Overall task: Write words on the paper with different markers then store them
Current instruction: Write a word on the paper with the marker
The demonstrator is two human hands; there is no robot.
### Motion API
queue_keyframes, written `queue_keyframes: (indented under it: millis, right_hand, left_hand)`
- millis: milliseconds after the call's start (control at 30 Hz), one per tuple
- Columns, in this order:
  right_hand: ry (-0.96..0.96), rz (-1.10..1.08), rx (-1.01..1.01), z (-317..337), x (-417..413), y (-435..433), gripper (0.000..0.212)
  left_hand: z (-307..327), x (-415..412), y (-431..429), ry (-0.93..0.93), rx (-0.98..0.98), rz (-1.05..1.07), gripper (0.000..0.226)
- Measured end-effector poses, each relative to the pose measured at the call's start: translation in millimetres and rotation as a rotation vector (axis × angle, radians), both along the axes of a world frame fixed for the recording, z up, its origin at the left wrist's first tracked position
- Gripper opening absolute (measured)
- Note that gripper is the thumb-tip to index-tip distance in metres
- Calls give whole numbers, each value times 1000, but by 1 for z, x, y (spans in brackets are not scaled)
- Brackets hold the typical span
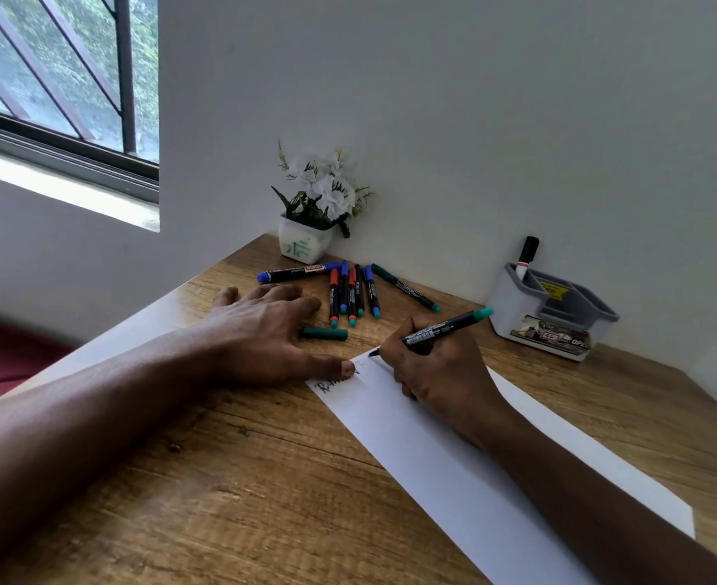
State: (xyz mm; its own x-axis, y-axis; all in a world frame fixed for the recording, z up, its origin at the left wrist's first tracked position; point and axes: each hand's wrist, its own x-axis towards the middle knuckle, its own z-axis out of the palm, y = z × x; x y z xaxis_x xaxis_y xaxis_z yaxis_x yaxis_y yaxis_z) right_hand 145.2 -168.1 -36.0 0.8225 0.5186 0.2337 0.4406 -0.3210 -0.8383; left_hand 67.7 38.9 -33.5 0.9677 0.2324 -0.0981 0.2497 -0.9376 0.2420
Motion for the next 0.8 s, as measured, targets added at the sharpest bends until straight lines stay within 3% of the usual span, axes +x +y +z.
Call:
queue_keyframes:
  millis: [800]
  right_hand:
    - [-6,-136,4,-2,0,2,18]
  left_hand:
    - [-2,1,2,-14,-16,2,122]
